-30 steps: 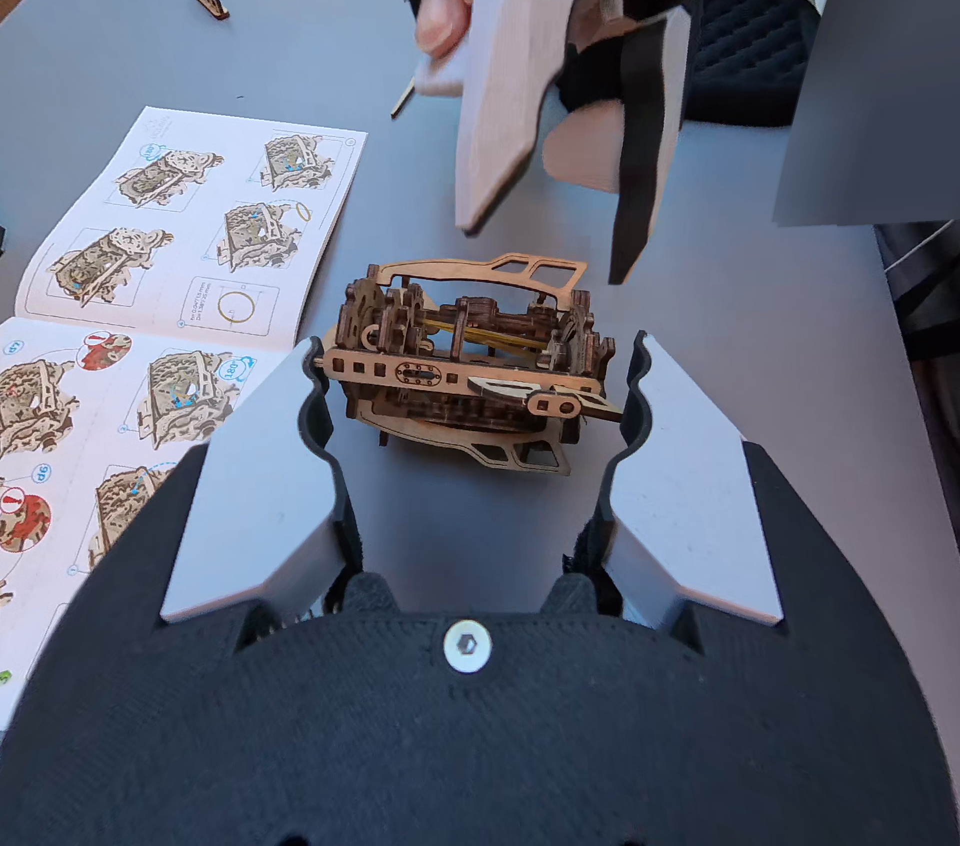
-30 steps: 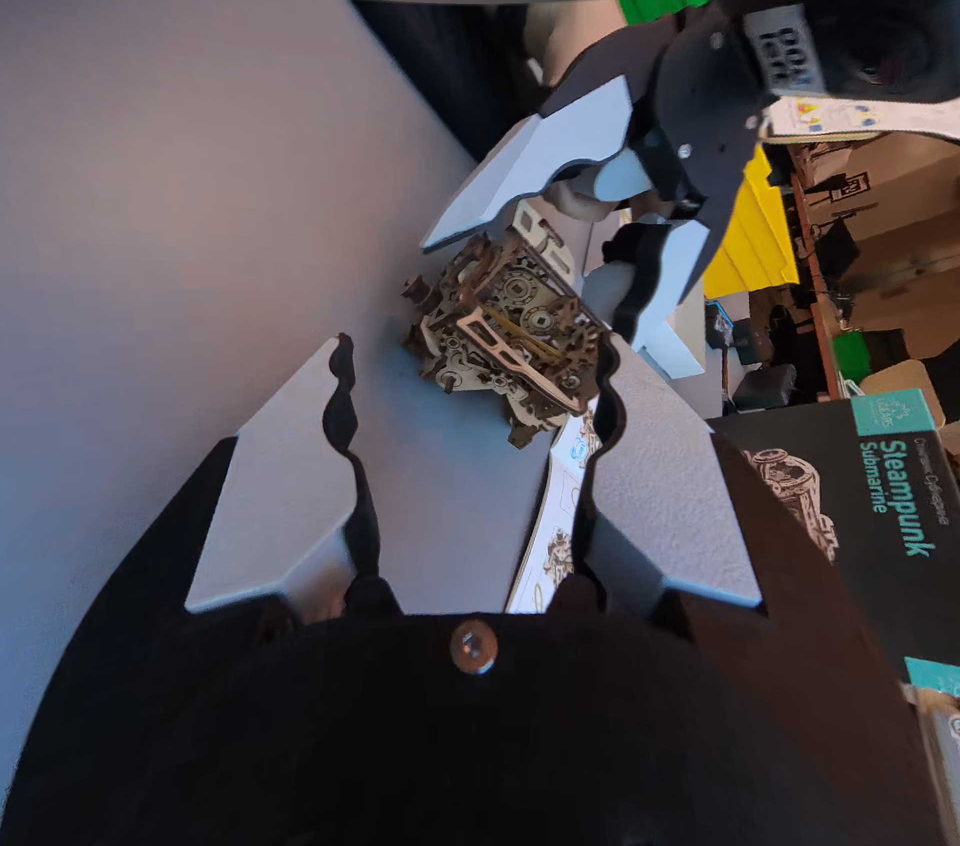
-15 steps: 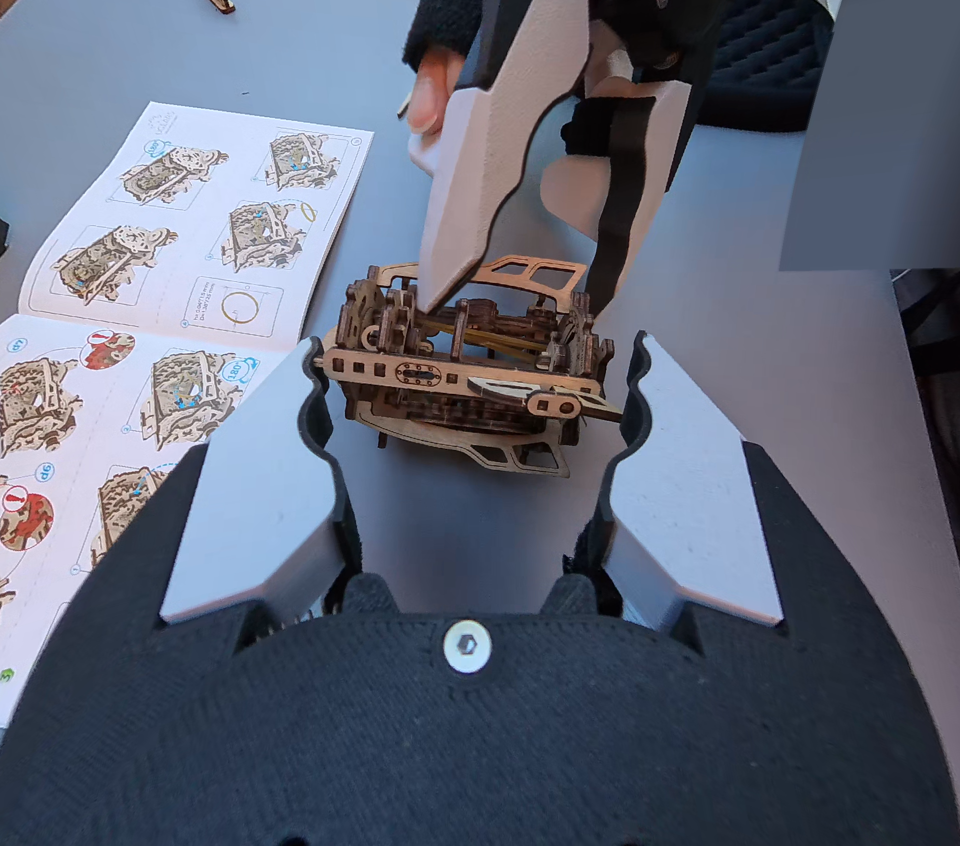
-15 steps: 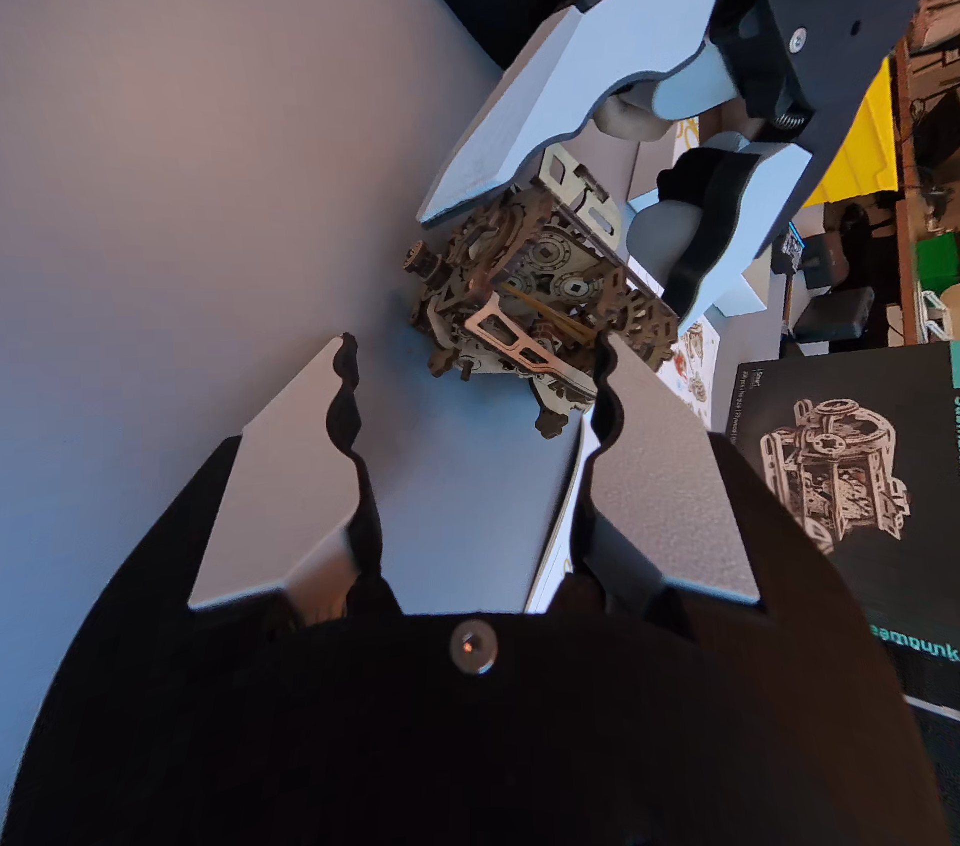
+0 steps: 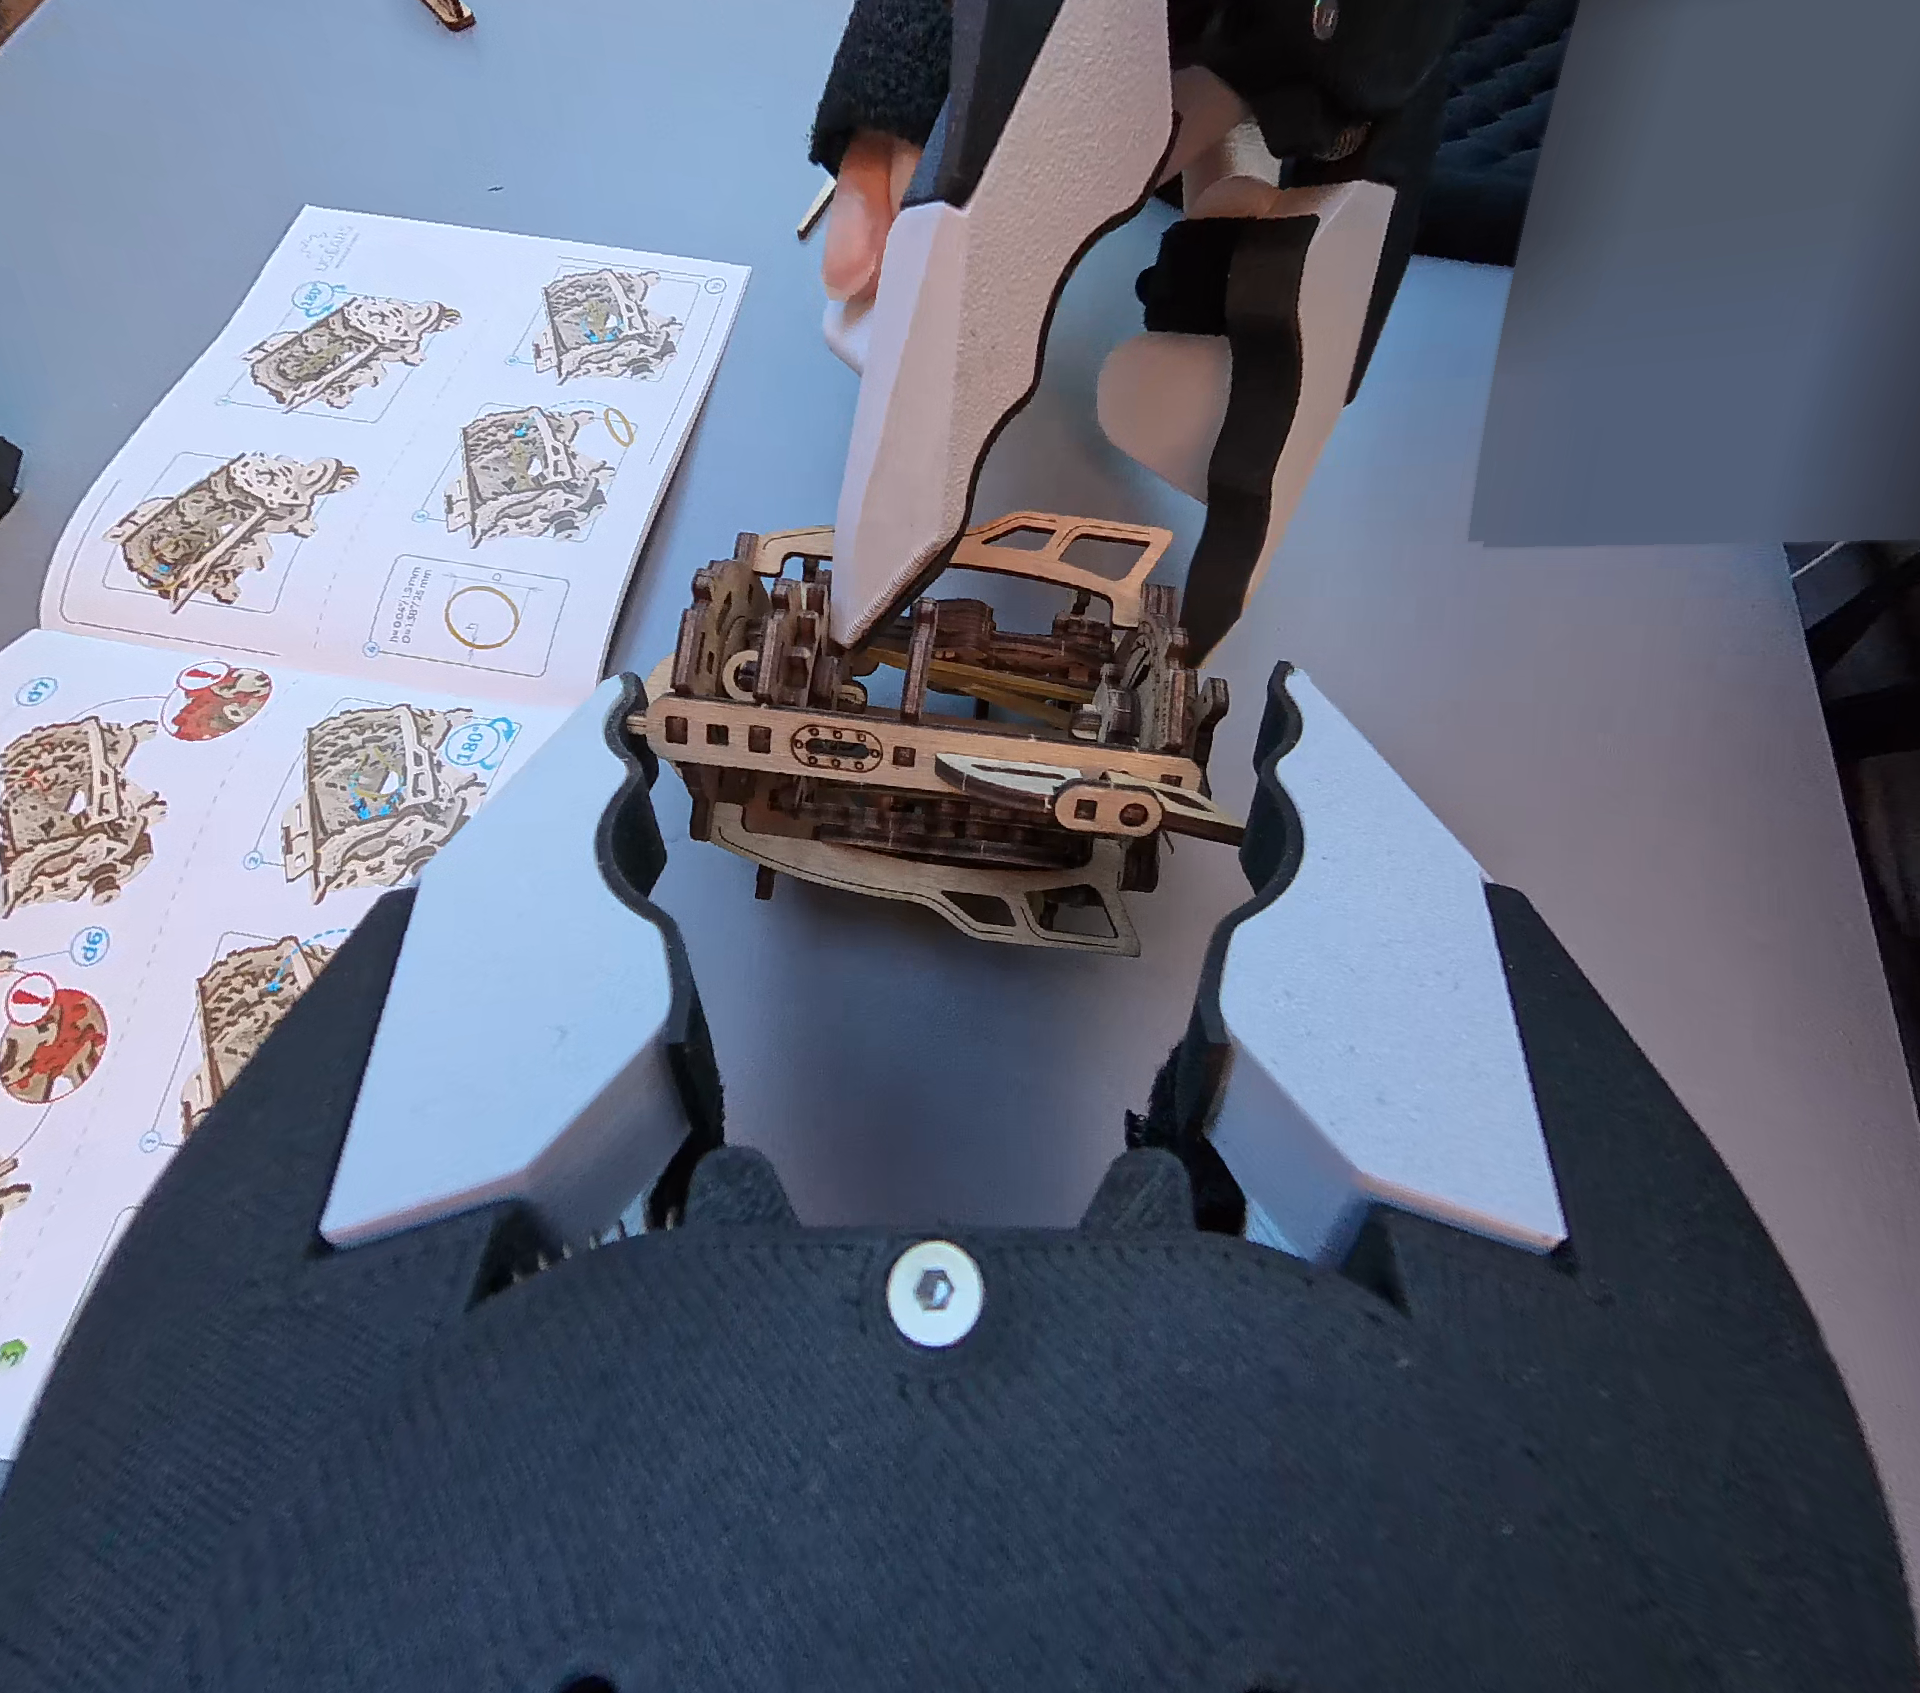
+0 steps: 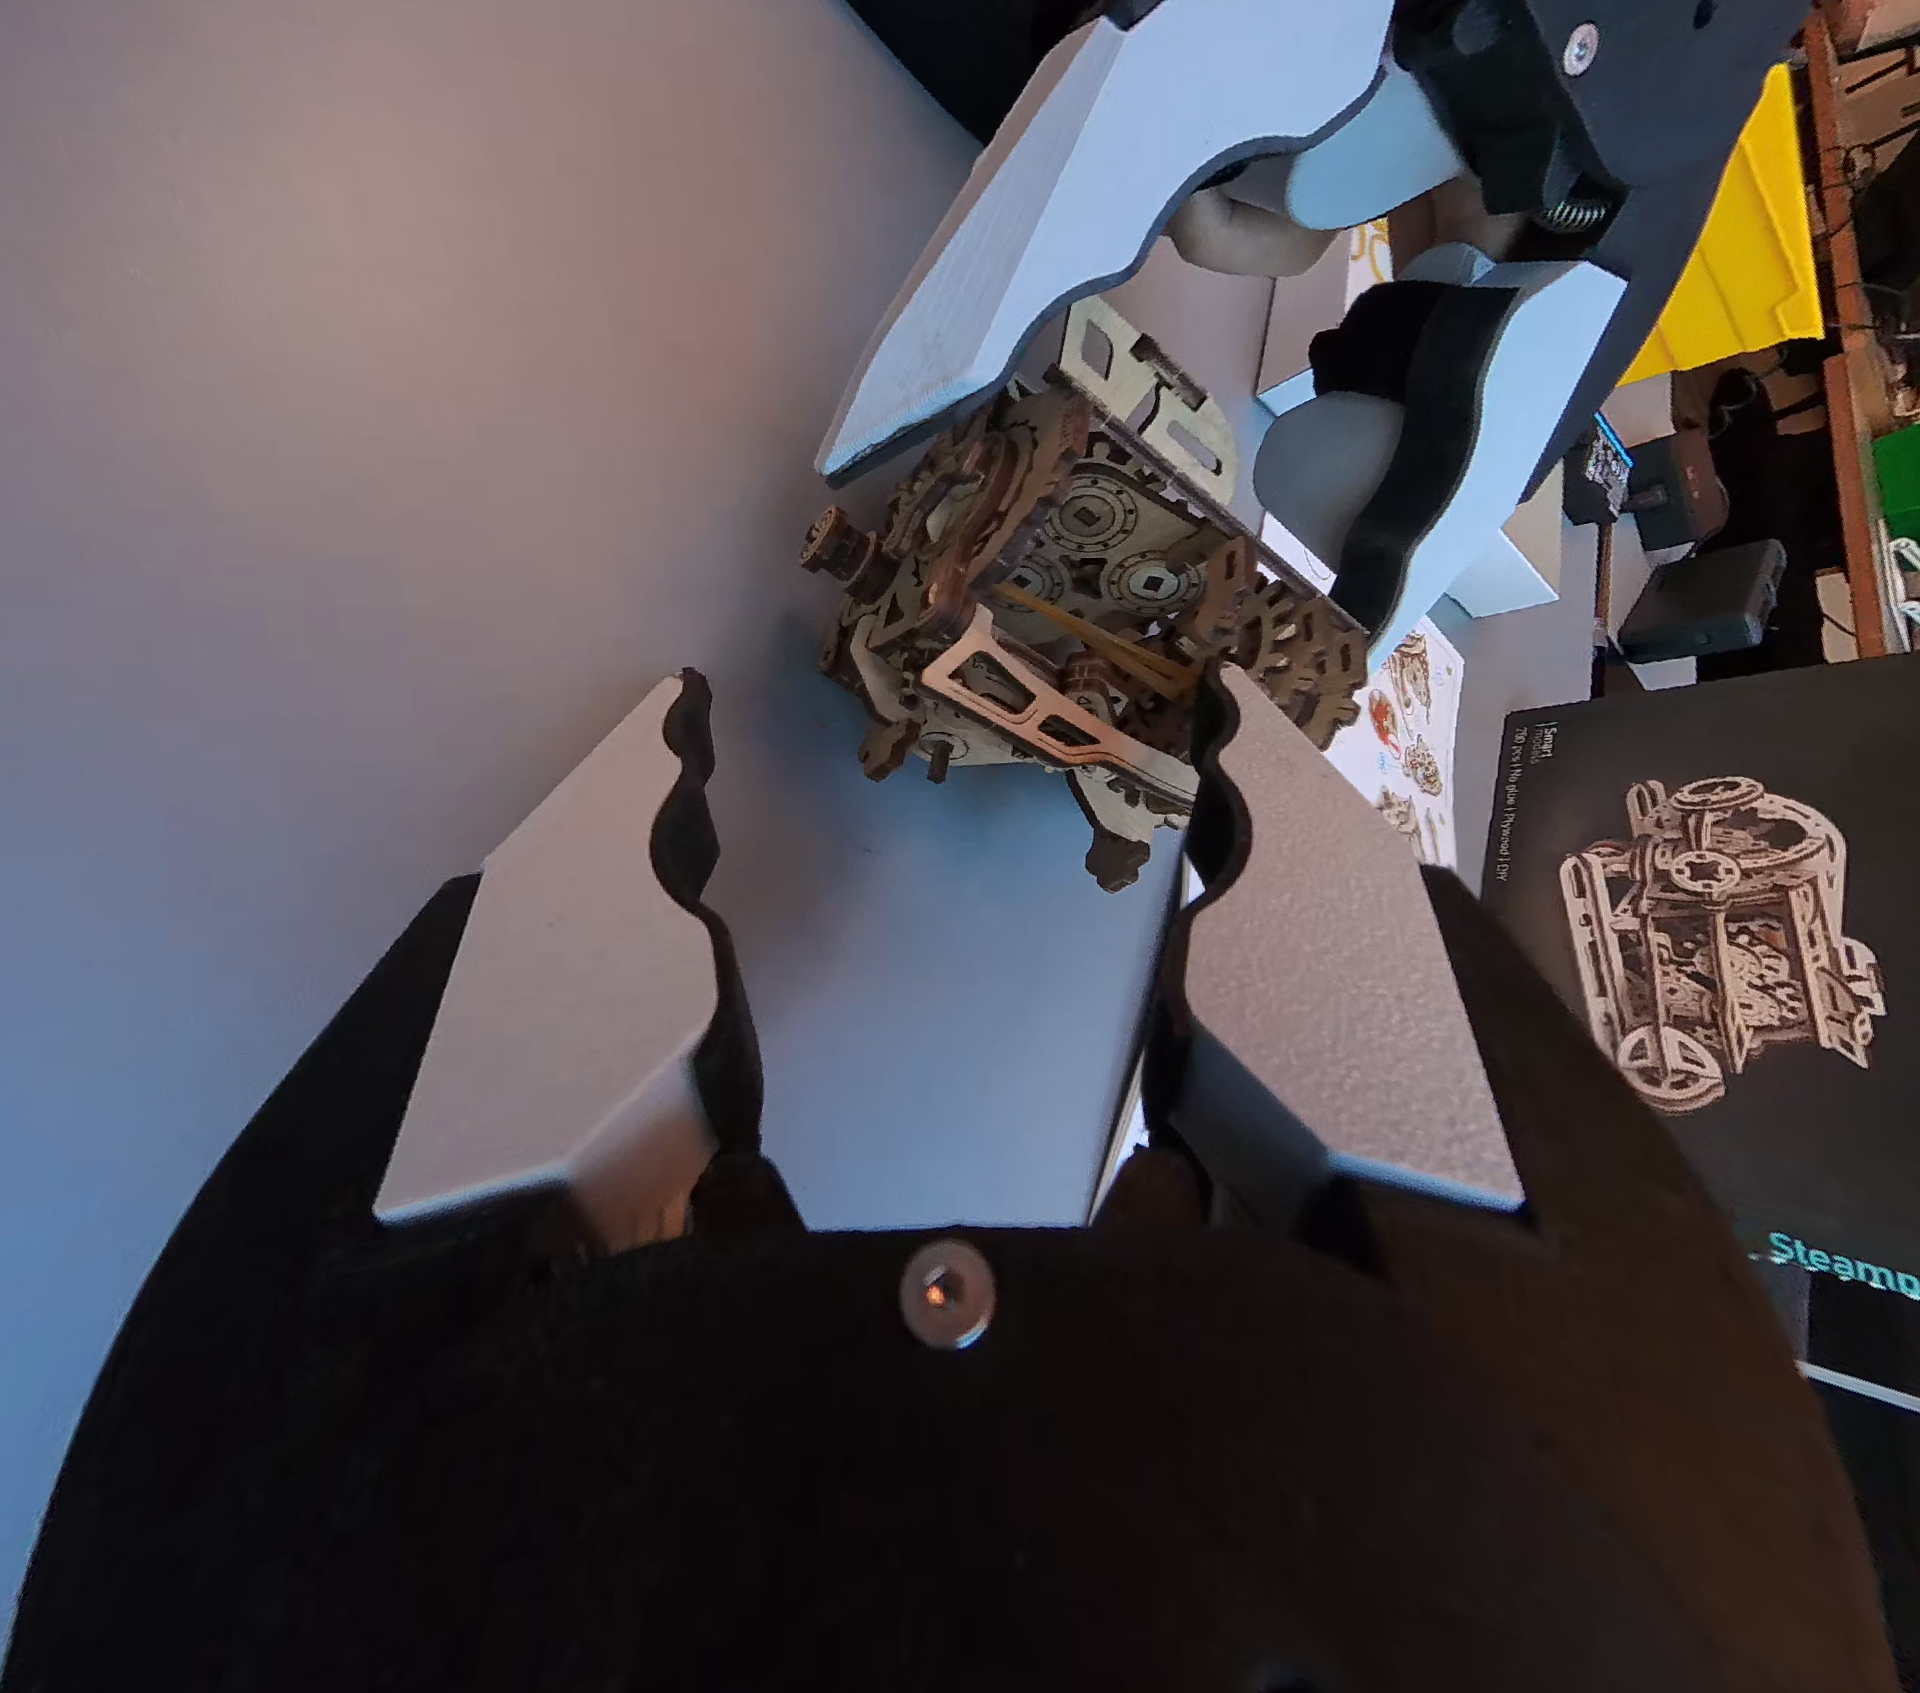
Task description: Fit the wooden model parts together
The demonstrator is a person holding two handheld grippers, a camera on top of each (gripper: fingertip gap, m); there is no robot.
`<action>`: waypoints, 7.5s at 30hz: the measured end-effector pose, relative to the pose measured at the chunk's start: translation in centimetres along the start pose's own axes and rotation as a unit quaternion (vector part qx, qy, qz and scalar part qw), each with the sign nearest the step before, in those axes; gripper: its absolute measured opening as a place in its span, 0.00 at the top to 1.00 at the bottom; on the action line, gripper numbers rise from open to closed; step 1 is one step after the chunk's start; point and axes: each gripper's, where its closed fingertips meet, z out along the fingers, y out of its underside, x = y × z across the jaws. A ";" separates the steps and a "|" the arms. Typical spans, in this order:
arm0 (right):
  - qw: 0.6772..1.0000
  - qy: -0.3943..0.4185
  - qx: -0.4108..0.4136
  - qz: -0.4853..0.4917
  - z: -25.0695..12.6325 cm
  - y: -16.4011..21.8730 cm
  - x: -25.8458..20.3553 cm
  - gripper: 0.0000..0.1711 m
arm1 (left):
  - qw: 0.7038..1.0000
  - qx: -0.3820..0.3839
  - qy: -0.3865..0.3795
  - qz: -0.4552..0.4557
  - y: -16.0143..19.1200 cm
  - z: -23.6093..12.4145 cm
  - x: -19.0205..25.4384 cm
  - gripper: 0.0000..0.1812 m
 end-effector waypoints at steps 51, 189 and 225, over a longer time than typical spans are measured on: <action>0.991 0.053 -0.021 -0.118 -0.7 0.8 0.9 0.48 | 1.000 0.012 0.007 0.000 -0.3 0.2 0.1 0.37; 0.909 -0.141 0.202 0.335 -2.5 0.4 8.0 0.70 | 0.976 0.045 -0.079 -0.196 -0.5 -5.5 -2.7 0.44; 0.956 -0.124 0.158 0.215 1.0 -2.1 5.7 0.69 | 0.990 -0.079 -0.040 -0.110 2.1 -3.1 -2.3 0.42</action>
